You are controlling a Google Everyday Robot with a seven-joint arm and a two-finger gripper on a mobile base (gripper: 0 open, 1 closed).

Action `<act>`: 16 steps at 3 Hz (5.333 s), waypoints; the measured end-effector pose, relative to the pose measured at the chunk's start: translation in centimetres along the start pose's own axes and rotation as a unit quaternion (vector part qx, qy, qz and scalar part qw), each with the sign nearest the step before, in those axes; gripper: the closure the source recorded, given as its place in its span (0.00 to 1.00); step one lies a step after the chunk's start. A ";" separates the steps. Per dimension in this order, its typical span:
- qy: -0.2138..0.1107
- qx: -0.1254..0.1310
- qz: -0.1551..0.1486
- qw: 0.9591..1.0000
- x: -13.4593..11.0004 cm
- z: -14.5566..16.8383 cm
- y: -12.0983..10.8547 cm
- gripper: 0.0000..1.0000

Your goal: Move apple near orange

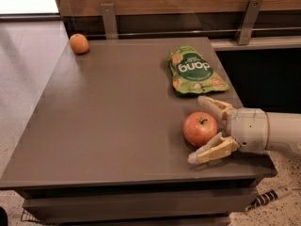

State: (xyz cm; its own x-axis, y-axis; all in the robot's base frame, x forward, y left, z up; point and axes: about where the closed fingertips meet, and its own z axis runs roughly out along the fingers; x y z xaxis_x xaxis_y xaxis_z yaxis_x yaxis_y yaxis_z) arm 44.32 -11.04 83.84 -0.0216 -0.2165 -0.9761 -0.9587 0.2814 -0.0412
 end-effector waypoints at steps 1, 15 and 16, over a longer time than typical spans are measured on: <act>0.000 -0.002 0.000 1.000 0.1 0.2 0.2 0.32; 0.050 0.044 0.020 0.998 -14.7 22.4 -23.5 1.00; 0.064 0.049 0.033 0.996 -13.1 25.8 -24.4 1.00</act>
Offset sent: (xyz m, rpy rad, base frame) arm -0.0015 0.0027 -0.0014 -0.0003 0.0017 0.0049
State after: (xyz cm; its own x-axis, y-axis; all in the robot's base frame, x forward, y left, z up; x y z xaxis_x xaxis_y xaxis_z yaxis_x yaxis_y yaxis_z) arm 75.33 9.07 92.14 -0.1251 -0.3108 -0.9422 -0.9219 0.3875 -0.0054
